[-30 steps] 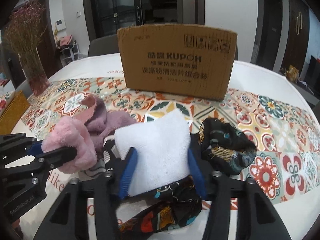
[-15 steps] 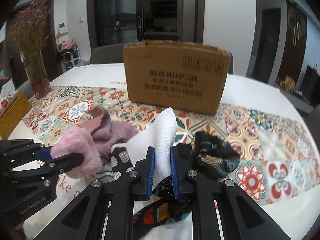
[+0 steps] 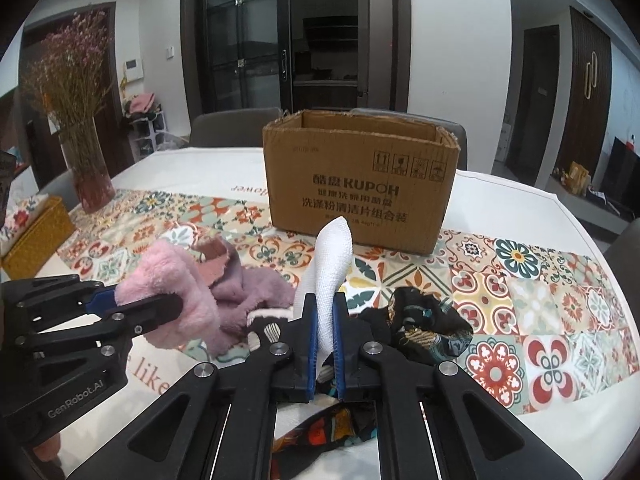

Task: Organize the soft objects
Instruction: 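Carry the pink headband and white pad with both tools over the box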

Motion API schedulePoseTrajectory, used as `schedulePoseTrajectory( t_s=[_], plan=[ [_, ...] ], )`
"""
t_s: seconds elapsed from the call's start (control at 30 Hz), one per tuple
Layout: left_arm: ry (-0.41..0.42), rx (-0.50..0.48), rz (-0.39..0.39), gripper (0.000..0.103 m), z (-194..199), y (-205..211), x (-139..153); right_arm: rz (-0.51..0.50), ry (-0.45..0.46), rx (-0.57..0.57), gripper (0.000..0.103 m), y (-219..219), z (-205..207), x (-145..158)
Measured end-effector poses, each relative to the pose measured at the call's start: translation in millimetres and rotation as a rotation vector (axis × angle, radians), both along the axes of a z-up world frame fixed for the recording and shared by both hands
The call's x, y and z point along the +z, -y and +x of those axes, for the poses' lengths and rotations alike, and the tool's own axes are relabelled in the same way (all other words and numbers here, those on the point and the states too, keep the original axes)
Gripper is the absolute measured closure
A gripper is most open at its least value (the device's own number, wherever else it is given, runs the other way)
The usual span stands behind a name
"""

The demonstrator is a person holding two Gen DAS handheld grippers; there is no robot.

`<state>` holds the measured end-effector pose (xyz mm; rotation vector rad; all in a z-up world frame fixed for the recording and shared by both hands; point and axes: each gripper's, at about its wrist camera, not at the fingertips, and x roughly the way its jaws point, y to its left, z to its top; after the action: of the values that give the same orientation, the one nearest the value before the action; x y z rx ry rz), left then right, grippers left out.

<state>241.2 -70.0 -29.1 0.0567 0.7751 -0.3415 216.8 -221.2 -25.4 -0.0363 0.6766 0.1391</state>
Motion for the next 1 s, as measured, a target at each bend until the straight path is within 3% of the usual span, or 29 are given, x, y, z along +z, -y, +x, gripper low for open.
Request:
schedulePoseTrajectory(
  t_s=[0.27,0.63,1.0],
  plan=[
    [0.077,0.007,-0.048,0.083,25,5,36,0.090,0.061,-0.018,0.095,13,21,36],
    [0.241,-0.015,-0.058,0.083,75,24,102,0.116,0.194,-0.043,0.095,26,66,88],
    [0.278,-0.036,-0.044,0.083,131,50,134,0.107,0.227,-0.037,0.095,37,120,115]
  ],
)
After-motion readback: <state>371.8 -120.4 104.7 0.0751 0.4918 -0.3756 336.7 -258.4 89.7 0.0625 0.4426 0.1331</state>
